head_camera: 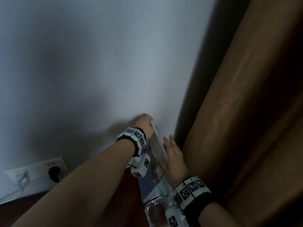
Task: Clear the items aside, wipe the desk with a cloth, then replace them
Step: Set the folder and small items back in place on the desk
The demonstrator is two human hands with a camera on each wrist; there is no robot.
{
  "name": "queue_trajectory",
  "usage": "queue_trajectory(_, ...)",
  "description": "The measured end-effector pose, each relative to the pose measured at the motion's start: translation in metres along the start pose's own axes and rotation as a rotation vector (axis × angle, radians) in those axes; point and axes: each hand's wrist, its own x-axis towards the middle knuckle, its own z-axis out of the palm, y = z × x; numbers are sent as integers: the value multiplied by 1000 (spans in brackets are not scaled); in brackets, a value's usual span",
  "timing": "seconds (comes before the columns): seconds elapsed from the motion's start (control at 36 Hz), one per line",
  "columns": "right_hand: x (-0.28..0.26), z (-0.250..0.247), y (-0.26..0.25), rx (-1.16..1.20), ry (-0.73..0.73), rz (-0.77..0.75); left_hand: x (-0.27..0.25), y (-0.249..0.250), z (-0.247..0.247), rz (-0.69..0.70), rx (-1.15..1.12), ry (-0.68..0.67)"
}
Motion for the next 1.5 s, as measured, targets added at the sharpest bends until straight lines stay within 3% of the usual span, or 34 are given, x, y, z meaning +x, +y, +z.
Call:
queue_trajectory(0.31, 0, 7, -16, 116, 47, -121, -15, -7, -17, -99, -191, 35)
queue_trajectory(0.56, -2, 2, -33, 113, 105, -196, -31, -18, -42, -106, -200, 63)
queue_trajectory(0.83, -3, -3, -51, 128, 236, -308, -62, -42, -73, -114, -280, 183)
queue_trajectory(1.03, 2, 3, -72, 199, 240, -377, -98, -68, -103, -159, -459, 313)
queue_trajectory(1.14, 2, 15, -87, 386, 214, -327, -122, -87, -121, -194, -551, 385)
queue_trajectory(1.28, -1, 31, -112, 639, 99, -136, -156, -114, -138, -227, -580, 442)
queue_trajectory(1.5, 8, 64, -155, 777, 58, 36, -204, -163, -156, -310, -454, 546)
